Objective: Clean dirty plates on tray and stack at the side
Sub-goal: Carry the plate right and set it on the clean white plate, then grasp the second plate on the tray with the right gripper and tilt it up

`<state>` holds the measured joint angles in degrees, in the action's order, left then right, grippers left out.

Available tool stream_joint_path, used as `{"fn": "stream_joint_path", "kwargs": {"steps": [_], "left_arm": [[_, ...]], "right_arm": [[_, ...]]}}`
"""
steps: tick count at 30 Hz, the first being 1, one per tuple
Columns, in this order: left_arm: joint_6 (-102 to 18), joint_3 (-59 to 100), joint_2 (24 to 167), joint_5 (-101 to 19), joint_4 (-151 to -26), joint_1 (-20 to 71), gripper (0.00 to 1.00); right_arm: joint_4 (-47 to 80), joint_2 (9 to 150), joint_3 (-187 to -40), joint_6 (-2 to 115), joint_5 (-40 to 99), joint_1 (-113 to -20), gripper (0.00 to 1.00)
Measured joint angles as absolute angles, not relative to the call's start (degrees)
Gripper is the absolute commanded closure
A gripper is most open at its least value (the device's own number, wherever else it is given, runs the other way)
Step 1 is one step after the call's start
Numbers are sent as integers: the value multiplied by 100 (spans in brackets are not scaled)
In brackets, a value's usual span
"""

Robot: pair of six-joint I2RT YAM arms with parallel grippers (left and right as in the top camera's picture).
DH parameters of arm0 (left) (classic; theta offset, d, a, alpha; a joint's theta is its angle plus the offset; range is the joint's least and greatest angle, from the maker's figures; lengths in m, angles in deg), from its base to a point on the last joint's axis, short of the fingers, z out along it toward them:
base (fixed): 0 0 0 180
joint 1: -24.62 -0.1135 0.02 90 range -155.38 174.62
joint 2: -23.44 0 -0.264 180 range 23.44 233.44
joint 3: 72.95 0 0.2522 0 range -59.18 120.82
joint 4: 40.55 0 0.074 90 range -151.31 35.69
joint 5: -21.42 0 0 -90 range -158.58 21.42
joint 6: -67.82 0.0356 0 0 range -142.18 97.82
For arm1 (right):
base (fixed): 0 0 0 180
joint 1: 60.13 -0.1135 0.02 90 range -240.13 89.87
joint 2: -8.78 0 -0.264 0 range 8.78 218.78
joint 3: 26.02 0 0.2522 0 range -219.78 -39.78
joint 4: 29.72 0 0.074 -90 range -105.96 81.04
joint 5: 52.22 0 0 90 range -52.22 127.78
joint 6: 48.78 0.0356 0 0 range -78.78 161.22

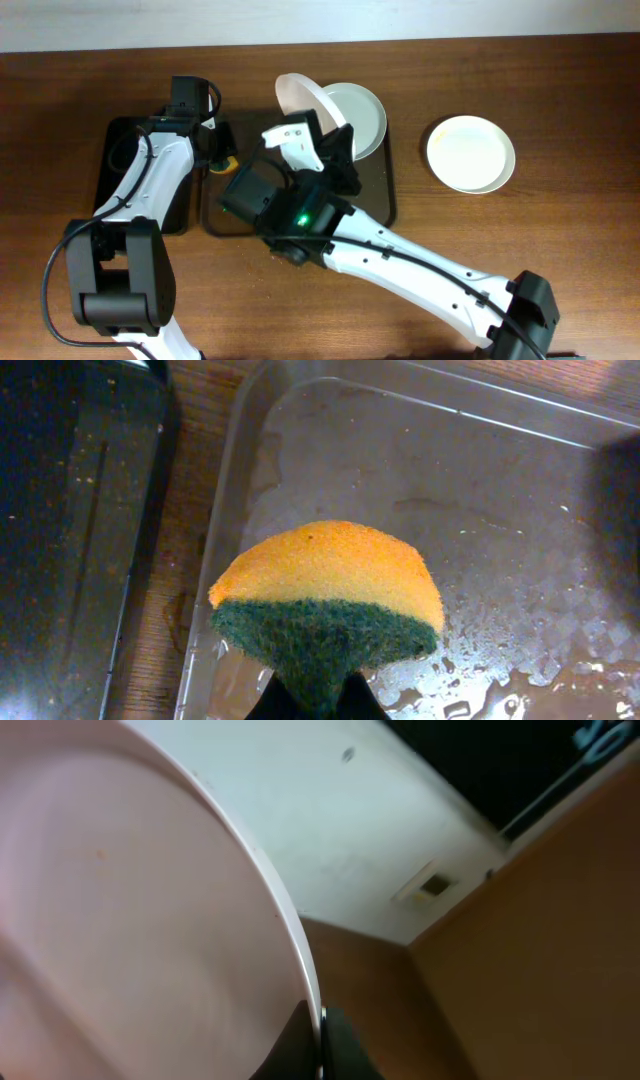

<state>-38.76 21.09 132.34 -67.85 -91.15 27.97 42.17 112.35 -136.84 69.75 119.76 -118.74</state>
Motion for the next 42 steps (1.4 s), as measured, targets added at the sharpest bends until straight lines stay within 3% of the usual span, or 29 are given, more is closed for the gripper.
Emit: {"fn": "stream_joint_path", "kwargs": {"steps": [5,8,13,17,22,24,28,30,31,32,33,38,42], "left_arm": [[-3876,2109,13234,-6765,-9115,2797,99],[-3876,2109,13234,-6745,-9113,2797,99],[-3878,2109,13234,-6745,-9109,2797,99],[-3878,2109,13234,-6745,-9109,2797,99],[-3895,2109,13234,-6745,-9113,2797,99],[-3895,2109,13234,-6743,-9111,2797,99],[-3895,2109,13234,-6745,-9113,2797,99],[-3895,2109,13234,-6743,-9115,2797,99],[-3895,2109,13234,-6743,-9113,2797,99],[-3895,2109,13234,-6743,-9113,2797,99],[-3895,2109,13234,-6745,-9113,2797,99],[-3895,2109,13234,-6745,-9113,2797,99],[-3895,2109,13234,-6743,-9113,2797,99]], "right_arm": [[4221,11235,-13684,7126,12085,-11883,96],[4672,11209,-13688,7319,11042,-11526,96],[5194,10822,-13692,7662,8540,-9697,96],[5236,10774,-13692,7452,6426,-7424,96],[5120,11345,-13622,7207,5519,-5245,96],[4855,11701,-13583,7098,5386,-4948,95],[4455,12330,-13520,6731,5161,-4670,95],[4357,12531,-13520,6641,5067,-4760,72],[4335,12625,-13520,6617,5023,-4847,54],[4331,12663,-13520,6589,4981,-4906,49],[4331,12676,-13520,6578,4962,-4974,38],[4501,12700,-13828,6499,4350,-5494,36],[3655,12708,-14239,6790,3587,-6528,38]]}}
